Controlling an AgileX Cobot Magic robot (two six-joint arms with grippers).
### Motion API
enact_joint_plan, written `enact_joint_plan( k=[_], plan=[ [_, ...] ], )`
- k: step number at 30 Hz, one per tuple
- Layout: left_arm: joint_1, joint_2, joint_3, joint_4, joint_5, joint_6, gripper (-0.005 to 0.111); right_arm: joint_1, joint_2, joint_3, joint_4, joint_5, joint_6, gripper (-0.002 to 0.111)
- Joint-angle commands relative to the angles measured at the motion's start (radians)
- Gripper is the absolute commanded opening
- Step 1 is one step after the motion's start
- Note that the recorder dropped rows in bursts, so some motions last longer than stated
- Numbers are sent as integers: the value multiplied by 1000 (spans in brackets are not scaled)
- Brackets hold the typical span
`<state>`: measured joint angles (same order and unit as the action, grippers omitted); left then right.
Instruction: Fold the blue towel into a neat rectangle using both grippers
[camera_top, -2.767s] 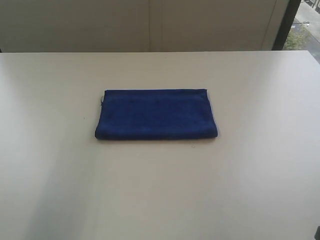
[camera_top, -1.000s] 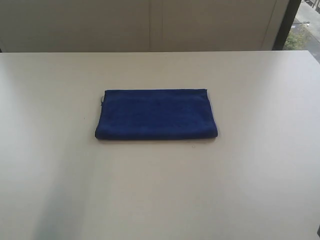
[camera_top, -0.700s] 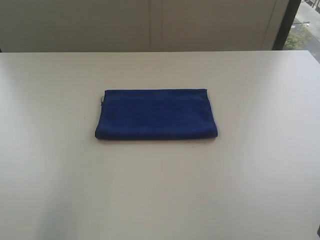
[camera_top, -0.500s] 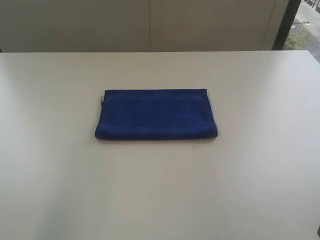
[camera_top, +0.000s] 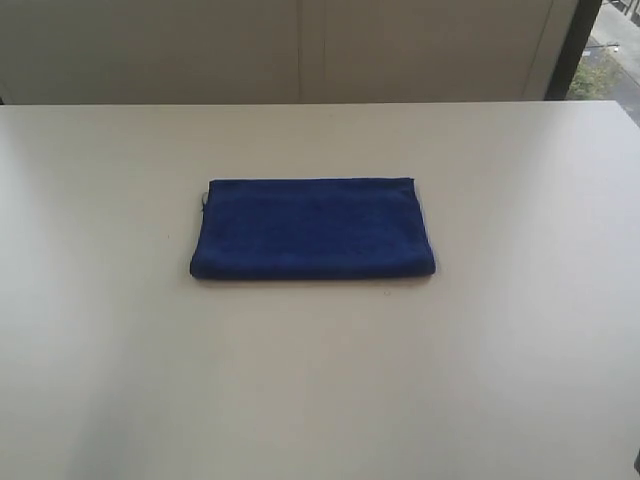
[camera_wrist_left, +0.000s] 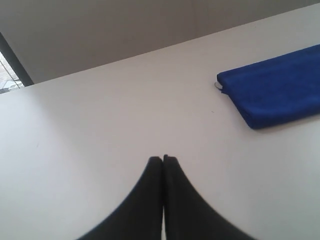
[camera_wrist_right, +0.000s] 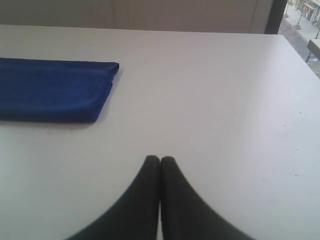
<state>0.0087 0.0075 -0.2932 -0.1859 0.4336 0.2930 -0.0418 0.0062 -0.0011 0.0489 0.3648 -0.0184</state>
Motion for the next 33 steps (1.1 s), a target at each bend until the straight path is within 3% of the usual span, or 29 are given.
enact_joint_plan(
  k=[1,8,14,33],
  plan=[
    [0,-8,47,22,-28,-24,0,-9,-6,1,1,-10,0,0],
    [0,-8,197,102,-202,-121,0,-9,-6,1,1,-10,0,0],
    [0,-8,279,114,-204,-121,0,-9,-6,1,1,-10,0,0],
    [0,-8,293,168,-202,-267,0,-9,-6,1,1,-10,0,0]
  ],
)
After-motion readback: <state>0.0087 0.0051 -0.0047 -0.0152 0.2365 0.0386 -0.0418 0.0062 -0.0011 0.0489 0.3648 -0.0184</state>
